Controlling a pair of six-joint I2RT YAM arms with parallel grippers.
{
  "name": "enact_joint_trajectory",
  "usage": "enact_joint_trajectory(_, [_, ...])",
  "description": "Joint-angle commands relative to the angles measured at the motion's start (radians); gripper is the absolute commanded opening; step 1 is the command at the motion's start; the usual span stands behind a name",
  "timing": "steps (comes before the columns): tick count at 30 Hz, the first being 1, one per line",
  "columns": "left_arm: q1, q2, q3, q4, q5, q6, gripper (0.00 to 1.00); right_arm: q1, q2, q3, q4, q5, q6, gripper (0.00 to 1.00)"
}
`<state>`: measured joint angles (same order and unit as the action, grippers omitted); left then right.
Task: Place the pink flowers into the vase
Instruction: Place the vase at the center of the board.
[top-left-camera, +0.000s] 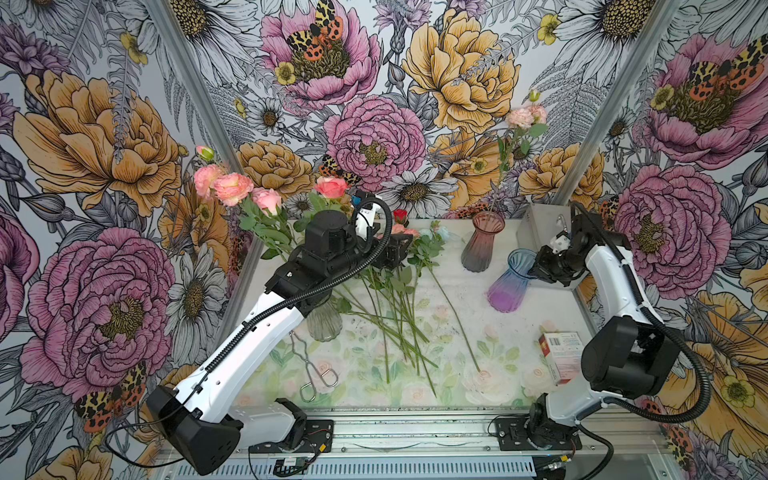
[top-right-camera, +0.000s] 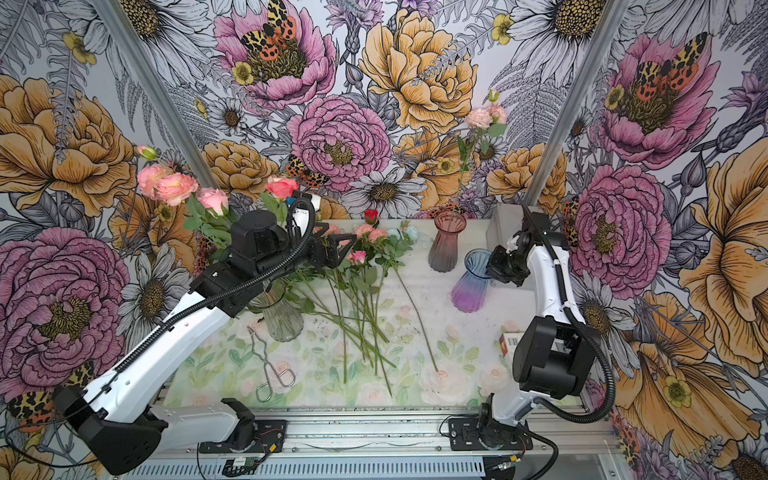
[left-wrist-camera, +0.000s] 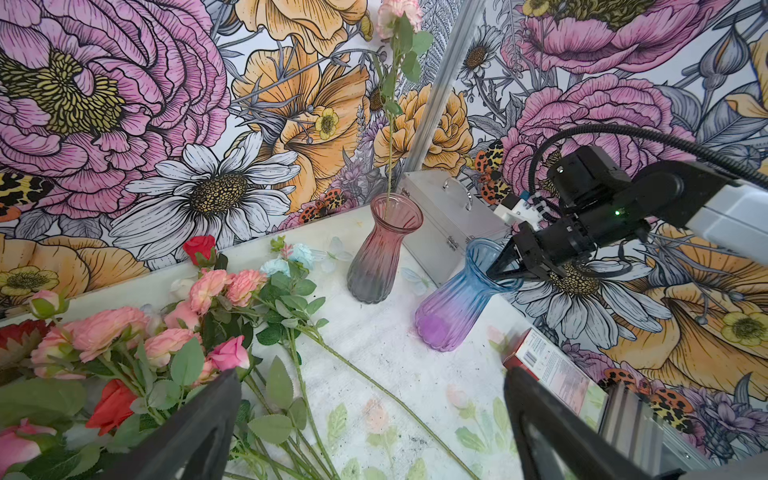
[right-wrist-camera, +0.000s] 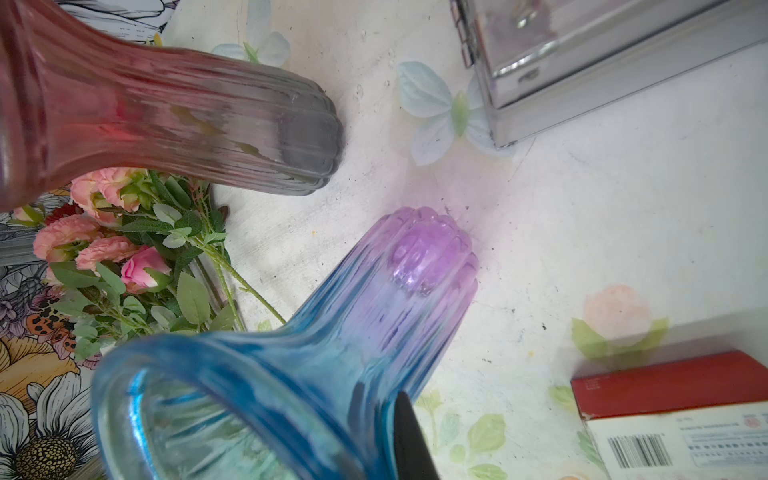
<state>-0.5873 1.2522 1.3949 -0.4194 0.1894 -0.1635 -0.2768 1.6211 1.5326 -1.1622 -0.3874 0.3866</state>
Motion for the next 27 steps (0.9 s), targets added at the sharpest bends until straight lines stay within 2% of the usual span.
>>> enact_joint_trajectory(1, [-0.005, -0.011, -0.003, 0.006, 0.024, 0.019, 0.99, -0.008, 0.016, 0.048, 0.055, -0.016, 0.004, 0.0])
enact_joint_trajectory(14, [-0.002, -0.01, -0.003, 0.007, 0.035, 0.013, 0.99, -0.068, -0.006, 0.143, -0.003, 0.008, 0.014, 0.0])
enact_joint_trajectory(22, [-0.002, -0.005, 0.002, 0.01, 0.068, 0.002, 0.99, -0.126, -0.073, 0.091, -0.047, 0.03, 0.018, 0.0])
enact_joint_trajectory(27, [0.0, -0.009, 0.0, 0.011, 0.088, -0.004, 0.99, -0.164, -0.061, 0.106, -0.048, 0.014, 0.021, 0.0])
